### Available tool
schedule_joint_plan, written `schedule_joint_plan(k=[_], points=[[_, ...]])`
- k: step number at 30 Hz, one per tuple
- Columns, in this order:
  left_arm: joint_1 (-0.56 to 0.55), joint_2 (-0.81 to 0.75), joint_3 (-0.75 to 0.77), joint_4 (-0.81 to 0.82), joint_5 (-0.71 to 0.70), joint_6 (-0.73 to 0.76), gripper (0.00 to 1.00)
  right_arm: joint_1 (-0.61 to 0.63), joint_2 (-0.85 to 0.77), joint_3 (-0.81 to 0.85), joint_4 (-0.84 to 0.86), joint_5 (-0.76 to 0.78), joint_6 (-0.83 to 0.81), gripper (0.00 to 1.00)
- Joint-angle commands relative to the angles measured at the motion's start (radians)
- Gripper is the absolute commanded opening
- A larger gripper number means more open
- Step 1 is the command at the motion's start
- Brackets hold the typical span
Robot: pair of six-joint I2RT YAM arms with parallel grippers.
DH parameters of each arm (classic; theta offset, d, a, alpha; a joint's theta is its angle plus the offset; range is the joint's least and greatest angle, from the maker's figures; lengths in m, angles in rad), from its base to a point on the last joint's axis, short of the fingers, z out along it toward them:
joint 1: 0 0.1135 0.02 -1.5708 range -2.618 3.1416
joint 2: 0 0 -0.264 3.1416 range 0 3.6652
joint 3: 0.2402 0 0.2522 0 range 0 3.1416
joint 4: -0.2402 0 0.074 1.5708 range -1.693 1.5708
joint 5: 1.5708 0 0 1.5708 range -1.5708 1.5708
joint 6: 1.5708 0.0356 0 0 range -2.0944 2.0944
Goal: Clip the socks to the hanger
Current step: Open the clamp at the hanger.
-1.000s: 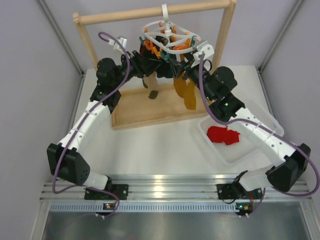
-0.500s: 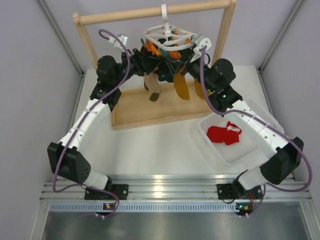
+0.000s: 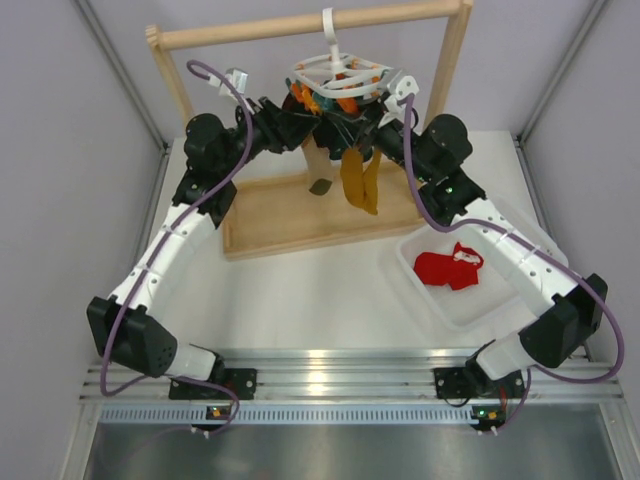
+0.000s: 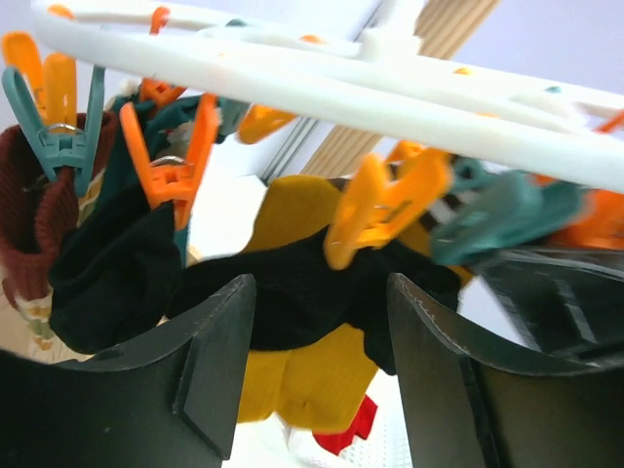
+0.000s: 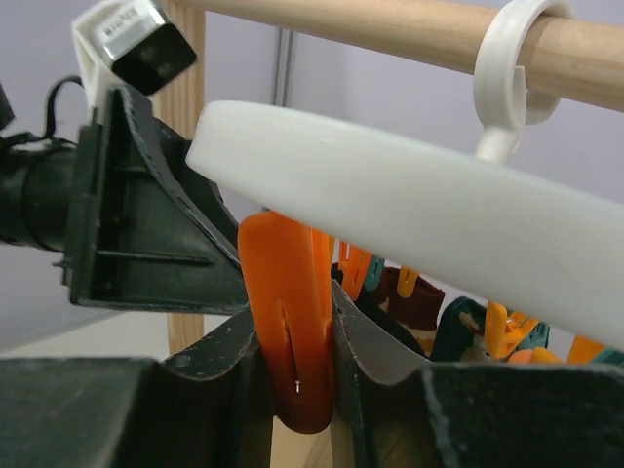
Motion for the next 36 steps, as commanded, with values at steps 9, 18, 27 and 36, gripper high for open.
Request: schedule_joint_plan(k=[9,18,27,36], points=[[0.013,-0.189,-0.051,0.027,0.025,-0.032,0.64,-0.01,-0.03,-0.014,0.033,-0.017,-0.006,0.0],[0.01,-0.104,0.036,0.08,0.055,-0.102,0.65,-0.01,-0.047,-0.019,0.042,-0.023,-0.009,0.0],[-0.012,-0.077,0.084,0.105,0.064,-0.069,0.68,-0.01,-0.049,-0.008,0.03,-0.023,-0.006,0.0],[-0.047,-0.055,0.171,0.018,0.058,0.095,0.69,-0.01,-0.053,0.0,0.024,-0.031,0.004,0.0]])
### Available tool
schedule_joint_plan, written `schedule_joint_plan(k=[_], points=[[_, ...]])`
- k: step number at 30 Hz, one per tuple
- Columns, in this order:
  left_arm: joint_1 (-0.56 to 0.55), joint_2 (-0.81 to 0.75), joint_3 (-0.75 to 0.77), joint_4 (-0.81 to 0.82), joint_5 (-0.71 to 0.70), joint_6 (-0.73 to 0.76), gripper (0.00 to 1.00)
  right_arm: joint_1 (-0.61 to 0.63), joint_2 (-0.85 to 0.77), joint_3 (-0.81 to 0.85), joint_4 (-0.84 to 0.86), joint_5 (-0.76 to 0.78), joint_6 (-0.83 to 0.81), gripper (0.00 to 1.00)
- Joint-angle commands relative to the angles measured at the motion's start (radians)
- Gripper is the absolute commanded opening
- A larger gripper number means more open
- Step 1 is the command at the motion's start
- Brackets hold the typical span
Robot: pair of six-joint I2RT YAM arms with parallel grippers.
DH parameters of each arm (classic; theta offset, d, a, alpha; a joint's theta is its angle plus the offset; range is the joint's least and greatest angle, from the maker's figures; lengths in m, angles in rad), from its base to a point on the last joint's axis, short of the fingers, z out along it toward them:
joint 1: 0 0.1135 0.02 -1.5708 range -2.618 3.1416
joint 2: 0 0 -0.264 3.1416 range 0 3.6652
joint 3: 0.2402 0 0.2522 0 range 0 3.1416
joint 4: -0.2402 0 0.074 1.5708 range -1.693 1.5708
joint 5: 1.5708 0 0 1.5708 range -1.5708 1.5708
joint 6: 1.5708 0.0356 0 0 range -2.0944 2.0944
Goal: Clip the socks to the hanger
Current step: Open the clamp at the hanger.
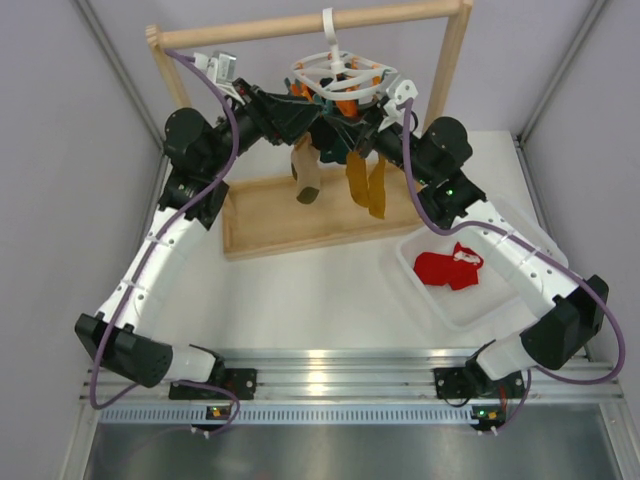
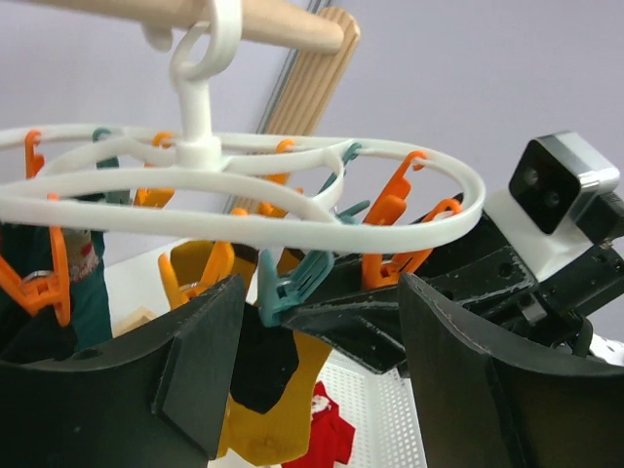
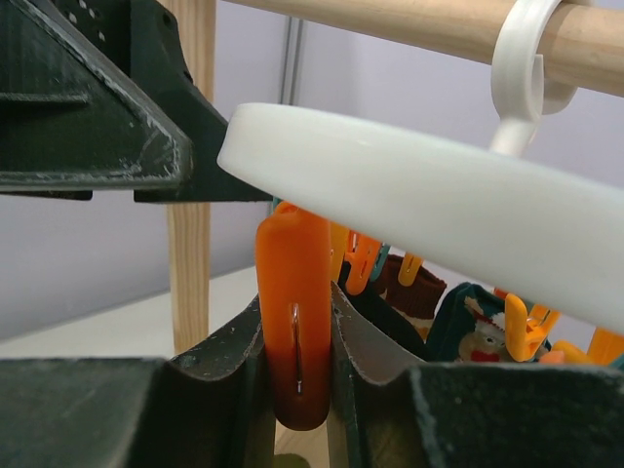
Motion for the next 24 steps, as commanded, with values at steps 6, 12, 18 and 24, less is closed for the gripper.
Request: schedule_joint_plan(k=[6,12,18,24], points=[[-0.021,0.03,0.107,-0.066,-0.036,0.137,0.7,-0.009,-0.047,0.03,0.018,-0.014,0.017,0.0],[-0.039,0.054,0.141,-0.118,-0.05,0.172,0.69,-0.009,-0.05,0.025,0.018,-0.014,0.019,0.0],[-0.051,0.066,0.153,-0.13,-0.056,0.191,0.68,-0.009,-0.053,0.022,0.018,-0.019,0.016,0.0],[-0.06,0.08,0.178,-0.129,-0.062,0.191,0.67,-0.008,-0.054,0.022,0.013,-0.02,0.012,0.0]])
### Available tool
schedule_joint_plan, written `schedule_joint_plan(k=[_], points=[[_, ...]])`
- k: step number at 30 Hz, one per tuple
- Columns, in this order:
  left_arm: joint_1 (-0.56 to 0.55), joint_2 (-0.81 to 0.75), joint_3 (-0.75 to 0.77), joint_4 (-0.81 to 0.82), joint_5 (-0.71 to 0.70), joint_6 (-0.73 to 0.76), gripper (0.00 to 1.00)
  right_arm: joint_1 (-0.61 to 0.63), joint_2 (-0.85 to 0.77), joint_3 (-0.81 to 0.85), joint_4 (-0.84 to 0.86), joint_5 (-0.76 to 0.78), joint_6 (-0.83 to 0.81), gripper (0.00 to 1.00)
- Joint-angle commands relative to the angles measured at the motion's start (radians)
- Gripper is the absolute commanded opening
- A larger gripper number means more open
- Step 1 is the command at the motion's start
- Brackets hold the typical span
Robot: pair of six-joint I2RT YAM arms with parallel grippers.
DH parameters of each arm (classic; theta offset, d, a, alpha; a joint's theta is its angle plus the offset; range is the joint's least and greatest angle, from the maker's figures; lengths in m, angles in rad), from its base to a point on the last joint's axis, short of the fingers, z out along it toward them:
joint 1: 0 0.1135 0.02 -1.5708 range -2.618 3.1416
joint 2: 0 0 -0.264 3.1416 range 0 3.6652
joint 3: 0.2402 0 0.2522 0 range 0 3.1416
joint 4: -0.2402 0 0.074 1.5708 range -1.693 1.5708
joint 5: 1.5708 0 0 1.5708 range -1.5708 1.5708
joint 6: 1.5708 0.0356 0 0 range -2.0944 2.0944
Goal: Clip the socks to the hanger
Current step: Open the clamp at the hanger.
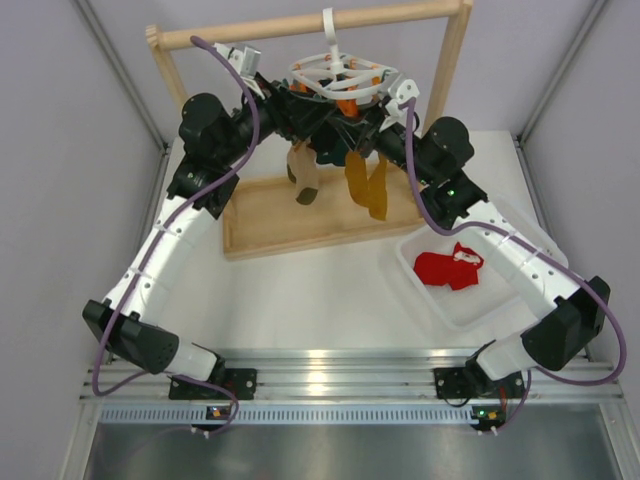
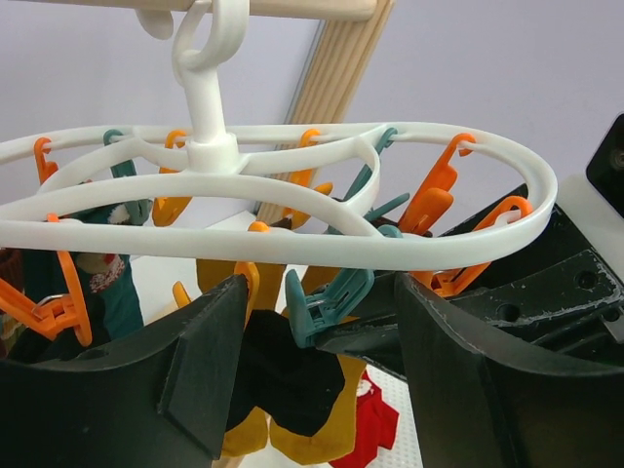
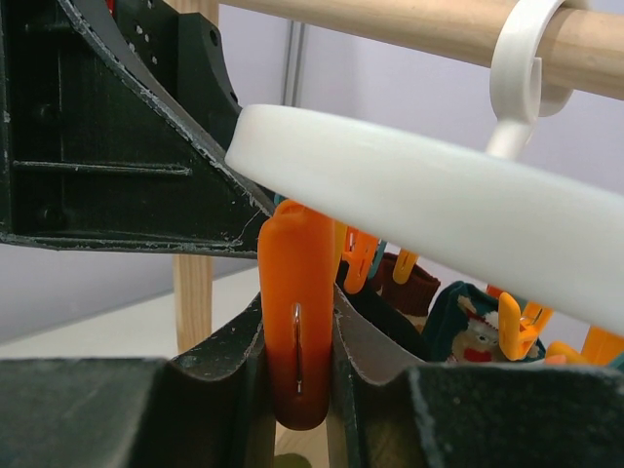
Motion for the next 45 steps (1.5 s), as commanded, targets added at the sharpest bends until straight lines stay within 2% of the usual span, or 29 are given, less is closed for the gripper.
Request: schedule_joint_plan(k=[1,13,20,24,25,26,27,29,30,32,33,36,41,44,45], points=[[-0.011,0.003,0.055,0.019,-0.016,0.019,0.66,-0.008,-0.048,0.022,0.018,-0.014,0.005,0.0],[-0.022,0.028,0.064,0.021,-0.037,-0.006,0.61,-0.008,-0.052,0.014,0.021,-0.016,0.006,0.0],[-0.023,0.023,0.059,0.03,-0.053,-0.014,0.47,-0.008,-0.057,0.007,0.017,-0.016,-0.003,0.0],[-0.023,0.019,0.055,0.041,-0.051,-0.027,0.34,-0.008,-0.062,-0.004,0.013,-0.014,-0.004,0.0],[-0.023,0.017,0.053,0.041,-0.053,-0.033,0.27,-0.008,-0.065,-0.005,0.009,-0.014,-0.006,0.0],[-0.023,0.017,0.053,0.041,-0.051,-0.037,0.25,-0.01,-0.066,-0.005,0.006,-0.011,-0.007,0.01],[-0.023,0.019,0.048,0.041,-0.054,-0.043,0.22,-0.008,-0.065,-0.005,0.0,-0.01,-0.007,0.08],[-0.023,0.016,0.048,0.041,-0.056,-0.05,0.14,-0.011,-0.074,-0.01,-0.005,-0.001,-0.006,0.14],[-0.022,0.014,0.045,0.042,-0.06,-0.063,0.11,-0.013,-0.075,-0.012,-0.014,0.001,-0.007,0.23],[-0.022,0.011,0.044,0.05,-0.066,-0.07,0.05,-0.016,-0.083,-0.018,-0.026,0.007,-0.007,0.31],[-0.022,0.009,0.044,0.053,-0.062,-0.075,0.02,-0.019,-0.085,-0.022,-0.031,0.01,-0.007,0.4],[-0.022,0.009,0.044,0.053,-0.062,-0.084,0.0,-0.027,-0.097,-0.039,-0.054,0.018,-0.014,0.5],[-0.022,0.006,0.044,0.042,-0.063,-0.089,0.0,-0.039,-0.112,-0.073,-0.072,0.018,-0.027,0.49],[-0.022,0.002,0.038,0.036,-0.063,-0.096,0.0,-0.042,-0.112,-0.076,-0.072,0.009,-0.027,0.44],[-0.02,0.0,0.033,0.033,-0.06,-0.096,0.0,-0.044,-0.115,-0.074,-0.074,0.007,-0.027,0.39]])
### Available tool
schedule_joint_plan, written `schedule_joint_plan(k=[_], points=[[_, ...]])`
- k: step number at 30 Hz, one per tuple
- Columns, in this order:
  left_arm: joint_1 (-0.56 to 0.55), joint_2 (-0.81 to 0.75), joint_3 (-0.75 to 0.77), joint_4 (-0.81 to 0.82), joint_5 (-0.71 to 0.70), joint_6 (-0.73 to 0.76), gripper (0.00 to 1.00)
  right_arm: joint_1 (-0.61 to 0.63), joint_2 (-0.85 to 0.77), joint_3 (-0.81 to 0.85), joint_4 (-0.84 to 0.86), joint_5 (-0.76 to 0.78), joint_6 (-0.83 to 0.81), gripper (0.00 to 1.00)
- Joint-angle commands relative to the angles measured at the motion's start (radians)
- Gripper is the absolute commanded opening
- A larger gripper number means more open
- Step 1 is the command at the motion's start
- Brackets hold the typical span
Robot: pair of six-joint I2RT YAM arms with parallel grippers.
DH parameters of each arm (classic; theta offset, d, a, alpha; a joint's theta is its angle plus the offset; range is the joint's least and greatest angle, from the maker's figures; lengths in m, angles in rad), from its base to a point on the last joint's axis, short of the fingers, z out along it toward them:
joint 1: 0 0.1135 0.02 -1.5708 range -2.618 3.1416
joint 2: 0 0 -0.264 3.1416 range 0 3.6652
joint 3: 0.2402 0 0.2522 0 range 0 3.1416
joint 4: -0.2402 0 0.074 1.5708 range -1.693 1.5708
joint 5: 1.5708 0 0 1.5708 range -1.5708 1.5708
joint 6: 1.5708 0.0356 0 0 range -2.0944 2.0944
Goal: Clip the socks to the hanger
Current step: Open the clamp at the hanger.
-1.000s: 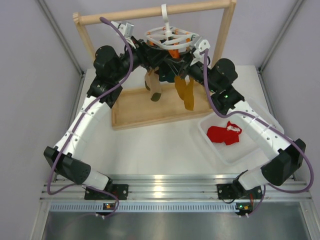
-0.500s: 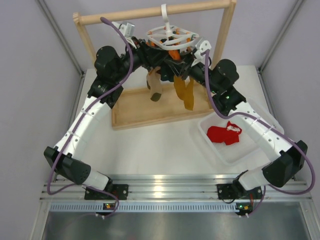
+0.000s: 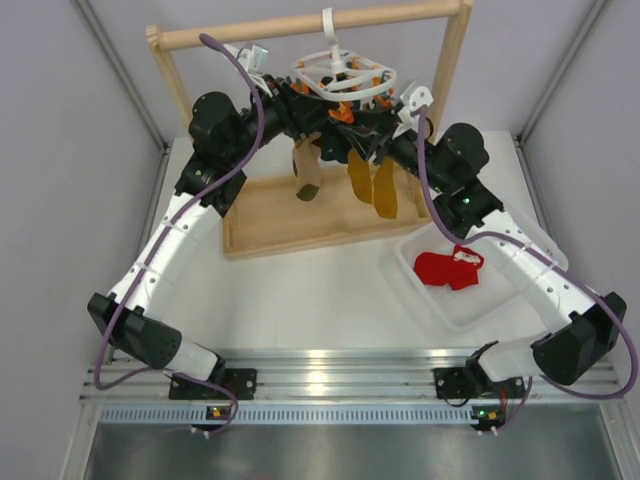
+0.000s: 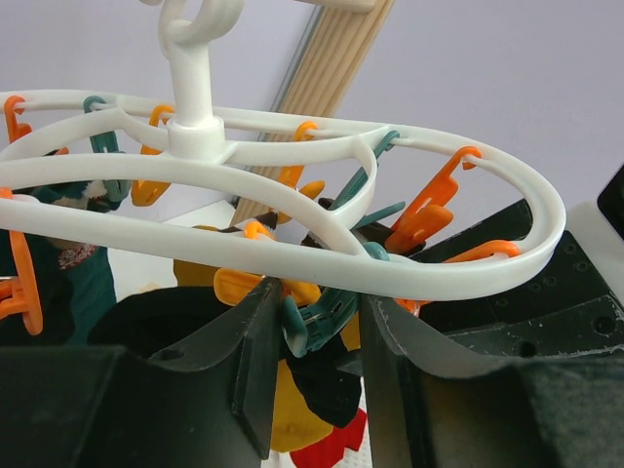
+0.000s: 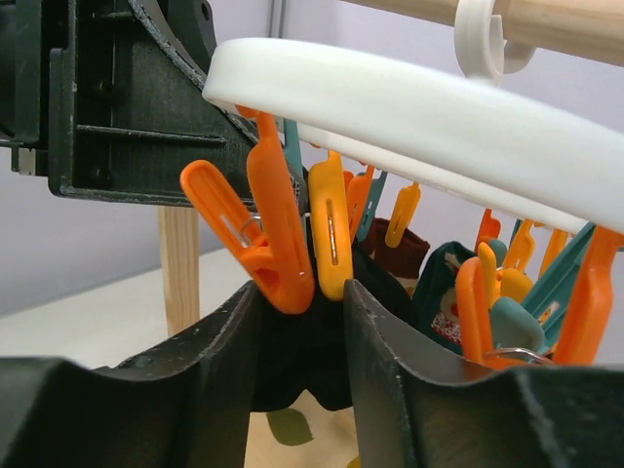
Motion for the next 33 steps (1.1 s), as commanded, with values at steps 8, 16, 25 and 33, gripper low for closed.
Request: schedule_joint_plan(k=[8,16,25,33], points=[[0.015,-0.055,-0.001,0.042,-0.011,-0.061,0.0,-0.024,-0.088,-0.026,-0.056,-0.063,-0.001,0.3],[0.017,-0.063,-0.002,0.04,0.002,-0.116,0.0,-0.019,-0.131,0.017,-0.056,-0.147,0.048,0.19],[0.019,-0.06,-0.001,0.022,0.023,-0.162,0.0,0.014,-0.077,0.092,-0.113,-0.162,0.027,0.21],[0.02,-0.061,-0.002,0.003,0.002,-0.127,0.03,0.03,-0.057,0.106,-0.126,-0.225,0.062,0.12]])
